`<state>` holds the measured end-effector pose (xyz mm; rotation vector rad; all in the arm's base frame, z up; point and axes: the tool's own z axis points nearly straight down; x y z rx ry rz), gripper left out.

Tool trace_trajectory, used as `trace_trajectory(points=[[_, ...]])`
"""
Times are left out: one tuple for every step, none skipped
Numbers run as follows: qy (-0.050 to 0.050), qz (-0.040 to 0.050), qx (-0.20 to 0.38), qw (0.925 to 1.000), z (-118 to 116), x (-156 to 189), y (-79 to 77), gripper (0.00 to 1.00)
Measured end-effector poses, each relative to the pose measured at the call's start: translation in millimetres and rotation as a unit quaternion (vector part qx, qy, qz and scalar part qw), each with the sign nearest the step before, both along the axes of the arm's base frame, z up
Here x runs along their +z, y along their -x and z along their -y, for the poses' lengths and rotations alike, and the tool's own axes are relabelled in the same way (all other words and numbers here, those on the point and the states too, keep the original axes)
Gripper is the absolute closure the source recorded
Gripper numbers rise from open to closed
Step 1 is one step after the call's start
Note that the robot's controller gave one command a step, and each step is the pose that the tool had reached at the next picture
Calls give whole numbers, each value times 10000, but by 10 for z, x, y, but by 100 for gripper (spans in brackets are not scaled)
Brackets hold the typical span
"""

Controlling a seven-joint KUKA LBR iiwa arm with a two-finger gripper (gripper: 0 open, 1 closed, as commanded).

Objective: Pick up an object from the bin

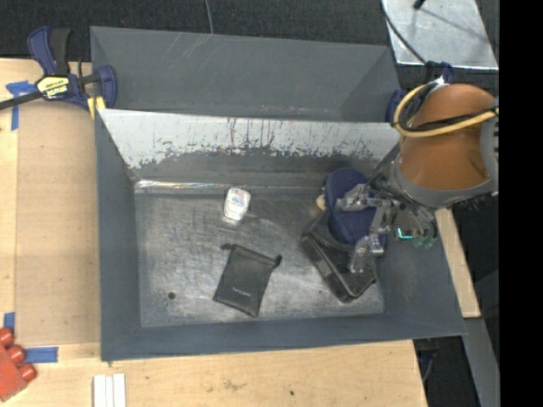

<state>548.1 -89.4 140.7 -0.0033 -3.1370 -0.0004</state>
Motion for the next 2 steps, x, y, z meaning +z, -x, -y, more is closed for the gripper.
trace_trajectory(points=[[1,-103,-68,9999,-72,-281,-499,0],[6,-8,-70,10000,-71,-256,-451,0]])
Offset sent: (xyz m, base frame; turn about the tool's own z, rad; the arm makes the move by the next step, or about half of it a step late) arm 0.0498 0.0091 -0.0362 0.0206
